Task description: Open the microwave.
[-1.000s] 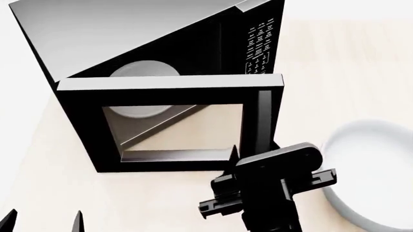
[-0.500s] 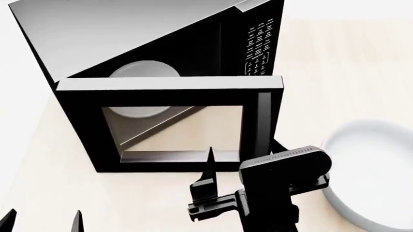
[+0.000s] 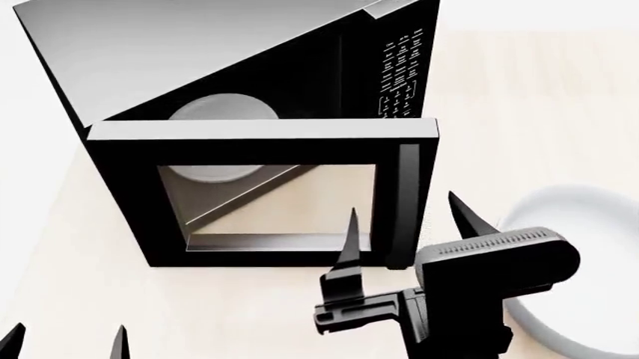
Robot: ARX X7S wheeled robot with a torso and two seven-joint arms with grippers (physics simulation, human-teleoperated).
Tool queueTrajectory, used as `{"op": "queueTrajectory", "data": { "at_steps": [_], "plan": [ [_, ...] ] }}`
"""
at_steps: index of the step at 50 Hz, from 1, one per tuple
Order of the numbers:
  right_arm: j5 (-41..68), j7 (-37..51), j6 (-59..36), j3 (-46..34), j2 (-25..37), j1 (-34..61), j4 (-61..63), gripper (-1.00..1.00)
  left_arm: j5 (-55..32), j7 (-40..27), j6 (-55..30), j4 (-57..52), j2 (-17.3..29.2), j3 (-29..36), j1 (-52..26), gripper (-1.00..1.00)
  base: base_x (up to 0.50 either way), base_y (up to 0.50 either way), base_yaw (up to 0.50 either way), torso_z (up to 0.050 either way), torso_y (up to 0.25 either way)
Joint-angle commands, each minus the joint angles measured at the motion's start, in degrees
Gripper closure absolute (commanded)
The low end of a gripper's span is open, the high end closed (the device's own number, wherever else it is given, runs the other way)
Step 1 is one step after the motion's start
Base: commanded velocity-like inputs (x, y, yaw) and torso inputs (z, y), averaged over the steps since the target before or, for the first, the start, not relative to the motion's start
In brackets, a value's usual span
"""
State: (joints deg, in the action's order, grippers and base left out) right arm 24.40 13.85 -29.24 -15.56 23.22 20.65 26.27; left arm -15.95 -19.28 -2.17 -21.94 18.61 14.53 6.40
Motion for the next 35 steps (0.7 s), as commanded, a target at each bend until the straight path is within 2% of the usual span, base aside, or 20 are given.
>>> {"op": "queueTrajectory", "data": {
  "at_steps": [1, 7, 9, 11, 18, 35],
  "plan": [
    [3.27, 2.85, -6.83, 1.88, 2.17, 0.92, 8.13, -1.0, -0.19, -0.23, -0.12, -0.4, 0.22, 0.18, 0.06, -1.0, 0.0, 0.0, 0.0, 0.0, 0.0],
    [4.86, 7.7, -16.12, 2.73, 3.39, 5.17, 14.91, -1.0, -0.28, -0.21, -0.1, -0.49, 0.34, 0.4, 0.14, -1.0, 0.0, 0.0, 0.0, 0.0, 0.0],
    [1.59, 9.52, -14.83, 1.77, 3.7, 6.16, 16.09, -1.0, -0.39, -0.23, -0.14, -0.47, 0.38, 0.37, 0.09, -1.0, 0.0, 0.0, 0.0, 0.0, 0.0],
    [5.09, 11.8, -23.51, 3.45, 2.73, 9.87, 17.17, -1.0, -0.43, -0.23, -0.13, -0.54, 0.42, 0.44, 0.13, -1.0, 0.0, 0.0, 0.0, 0.0, 0.0],
    [11.07, 14.35, -34.14, 6.35, 1.34, 18.13, 21.23, -1.0, -0.63, -0.24, -0.14, -0.62, 0.61, 0.51, 0.13, -1.0, 0.0, 0.0, 0.0, 0.0, 0.0],
    [17.52, 13.8, -43.38, 7.94, -1.62, 32.84, 19.37, -1.0, -0.73, -0.4, 0.2, -0.37, 0.76, 0.79, -0.01, -1.0, 0.0, 0.0, 0.0, 0.0, 0.0]
  ]
}}
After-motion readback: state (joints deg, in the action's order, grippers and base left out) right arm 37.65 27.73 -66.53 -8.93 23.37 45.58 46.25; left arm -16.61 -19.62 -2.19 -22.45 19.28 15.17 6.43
